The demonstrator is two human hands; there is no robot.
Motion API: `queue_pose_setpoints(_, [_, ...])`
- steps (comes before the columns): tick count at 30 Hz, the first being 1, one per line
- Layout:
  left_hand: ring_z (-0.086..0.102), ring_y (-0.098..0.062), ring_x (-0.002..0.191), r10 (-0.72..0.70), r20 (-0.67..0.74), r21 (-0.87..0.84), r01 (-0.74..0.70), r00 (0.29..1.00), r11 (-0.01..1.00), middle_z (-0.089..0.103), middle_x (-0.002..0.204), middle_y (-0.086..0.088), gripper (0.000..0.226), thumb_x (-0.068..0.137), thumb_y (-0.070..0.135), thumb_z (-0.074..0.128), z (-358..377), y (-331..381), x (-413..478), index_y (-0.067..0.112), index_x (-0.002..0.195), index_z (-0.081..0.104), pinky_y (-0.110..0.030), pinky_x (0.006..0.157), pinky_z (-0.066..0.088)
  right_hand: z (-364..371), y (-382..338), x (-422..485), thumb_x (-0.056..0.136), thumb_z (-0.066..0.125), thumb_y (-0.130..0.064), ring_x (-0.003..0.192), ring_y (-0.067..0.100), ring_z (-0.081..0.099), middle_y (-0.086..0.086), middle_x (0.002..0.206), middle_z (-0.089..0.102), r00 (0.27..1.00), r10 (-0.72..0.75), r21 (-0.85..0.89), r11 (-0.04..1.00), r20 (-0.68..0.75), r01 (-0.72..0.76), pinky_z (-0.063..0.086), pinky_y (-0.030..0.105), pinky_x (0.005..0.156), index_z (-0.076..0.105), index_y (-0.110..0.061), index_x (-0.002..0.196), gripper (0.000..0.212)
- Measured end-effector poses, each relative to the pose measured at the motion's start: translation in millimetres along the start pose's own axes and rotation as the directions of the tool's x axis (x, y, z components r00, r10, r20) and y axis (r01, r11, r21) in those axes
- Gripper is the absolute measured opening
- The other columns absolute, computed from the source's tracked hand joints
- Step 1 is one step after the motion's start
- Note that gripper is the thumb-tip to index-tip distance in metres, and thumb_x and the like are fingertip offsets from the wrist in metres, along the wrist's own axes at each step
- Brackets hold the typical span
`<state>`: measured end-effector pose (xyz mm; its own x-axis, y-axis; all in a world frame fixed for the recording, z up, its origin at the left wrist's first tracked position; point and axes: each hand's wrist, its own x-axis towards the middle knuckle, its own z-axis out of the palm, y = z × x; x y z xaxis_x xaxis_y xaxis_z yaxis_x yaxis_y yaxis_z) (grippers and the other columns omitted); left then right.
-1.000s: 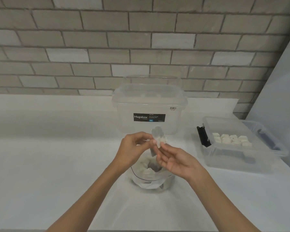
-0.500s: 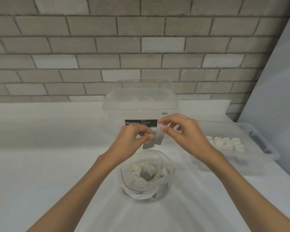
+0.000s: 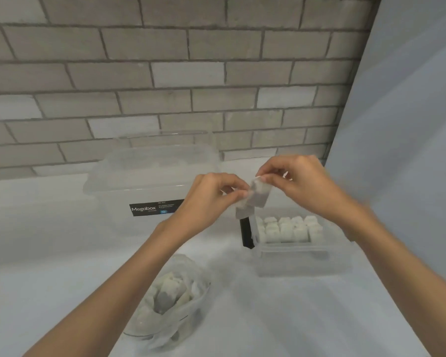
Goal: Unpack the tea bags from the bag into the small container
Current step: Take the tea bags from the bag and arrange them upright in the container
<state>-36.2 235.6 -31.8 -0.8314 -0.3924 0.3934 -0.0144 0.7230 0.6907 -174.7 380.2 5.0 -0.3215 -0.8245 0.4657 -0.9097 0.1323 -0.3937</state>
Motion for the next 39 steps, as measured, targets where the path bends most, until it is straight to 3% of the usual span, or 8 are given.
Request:
queue_pose_setpoints(3, [0.060, 0.003, 0.074, 0.004, 0.027, -0.013, -0.004, 1.000, 1.000, 0.067, 0.081, 0.022, 0.011, 0.088, 0.018, 0.068, 29.8, 11.8, 27.5, 0.026, 0.093, 0.073, -0.005, 0.068, 0.042, -25.3, 37.5, -3.4, 0.088, 0.066, -0.017, 0.074, 0.004, 0.060, -0.012, 0.077, 0.067, 0.998, 0.056, -0.058, 0.997, -0.035, -0.058, 0.041, 0.009, 0.070, 0.074, -0.017, 0.089, 0.008])
queue_pose_setpoints(7, [0.061, -0.004, 0.082, -0.034, 0.141, -0.001, 0.035, 0.989, 0.999, 0.067, 0.090, 0.009, 0.022, 0.090, 0.018, 0.064, 79.8, 13.7, 56.0, 0.030, 0.109, 0.065, -0.014, 0.074, 0.049, -39.0, 84.7, -14.3, 0.088, 0.067, -0.014, 0.064, -0.005, 0.055, -0.018, 0.070, 0.062, 0.993, 0.114, -0.135, 0.984, -0.024, -0.116, 0.038, 0.009, 0.066, 0.074, -0.015, 0.089, 0.007])
queue_pose_setpoints(12, [0.063, -0.016, 0.093, -0.105, 0.328, 0.202, 0.039, 0.939, 0.979, 0.071, 0.097, 0.000, 0.019, 0.088, 0.009, 0.058, 145.8, -1.8, 76.9, 0.018, 0.096, 0.072, -0.028, 0.082, 0.051, -28.6, 132.1, -30.3, 0.088, 0.065, -0.013, 0.072, 0.010, 0.057, 0.001, 0.089, 0.072, 0.983, 0.170, -0.209, 0.966, 0.067, -0.153, 0.037, 0.017, 0.069, 0.074, -0.013, 0.093, 0.010])
queue_pose_setpoints(20, [0.061, -0.020, 0.095, -0.332, 0.485, 0.375, 0.151, 0.809, 0.915, 0.059, 0.100, -0.003, 0.018, 0.083, 0.003, 0.057, 196.9, -33.9, 86.3, 0.015, 0.087, 0.070, -0.021, 0.075, 0.044, -6.3, 165.9, -40.6, 0.089, 0.057, -0.006, 0.088, 0.019, 0.063, 0.003, 0.095, 0.072, 0.953, 0.196, -0.197, 0.969, 0.230, -0.152, 0.050, 0.031, 0.080, 0.072, -0.011, 0.094, 0.016])
queue_pose_setpoints(26, [0.062, -0.027, 0.097, -0.419, 0.424, 0.461, 0.207, 0.803, 0.863, 0.061, 0.110, -0.011, 0.009, 0.083, 0.007, 0.059, 208.8, -42.6, 88.2, 0.016, 0.083, 0.061, -0.034, 0.081, 0.053, 5.4, 172.7, -38.5, 0.091, 0.055, -0.007, 0.081, 0.010, 0.054, -0.001, 0.093, 0.069, 0.913, 0.235, -0.171, 0.967, 0.334, -0.187, 0.046, 0.023, 0.077, 0.071, -0.013, 0.093, 0.017])
queue_pose_setpoints(31, [0.062, -0.031, 0.101, -0.454, 0.375, 0.597, 0.164, 0.809, 0.785, 0.058, 0.117, -0.012, 0.022, 0.089, 0.010, 0.058, 211.7, -42.1, 87.7, 0.007, 0.111, 0.061, -0.037, 0.086, 0.052, 21.2, 176.8, -36.9, 0.090, 0.055, -0.006, 0.087, 0.017, 0.058, 0.002, 0.090, 0.065, 0.869, 0.260, -0.181, 0.963, 0.421, -0.201, 0.050, 0.029, 0.079, 0.069, -0.011, 0.093, 0.016])
queue_pose_setpoints(35, [0.060, -0.032, 0.105, -0.469, 0.366, 0.642, 0.146, 0.804, 0.753, 0.053, 0.122, -0.013, 0.028, 0.090, 0.013, 0.060, 211.1, -43.4, 86.5, 0.007, 0.117, 0.057, -0.036, 0.087, 0.050, 39.1, 184.2, -32.6, 0.088, 0.056, -0.006, 0.090, 0.019, 0.056, -0.004, 0.082, 0.053, 0.808, 0.312, -0.231, 0.947, 0.500, -0.223, 0.051, 0.042, 0.083, 0.068, -0.015, 0.087, 0.015])
queue_pose_setpoints(39, [0.059, -0.031, 0.105, -0.472, 0.358, 0.625, 0.169, 0.806, 0.762, 0.051, 0.123, -0.012, 0.035, 0.087, 0.020, 0.067, 205.8, -41.4, 87.6, 0.007, 0.117, 0.056, -0.036, 0.088, 0.050, 54.9, 187.1, -29.2, 0.089, 0.056, -0.002, 0.101, 0.022, 0.058, 0.005, 0.105, 0.059, 0.753, 0.350, -0.288, 0.932, 0.557, -0.221, 0.044, 0.033, 0.079, 0.068, -0.012, 0.093, 0.016])
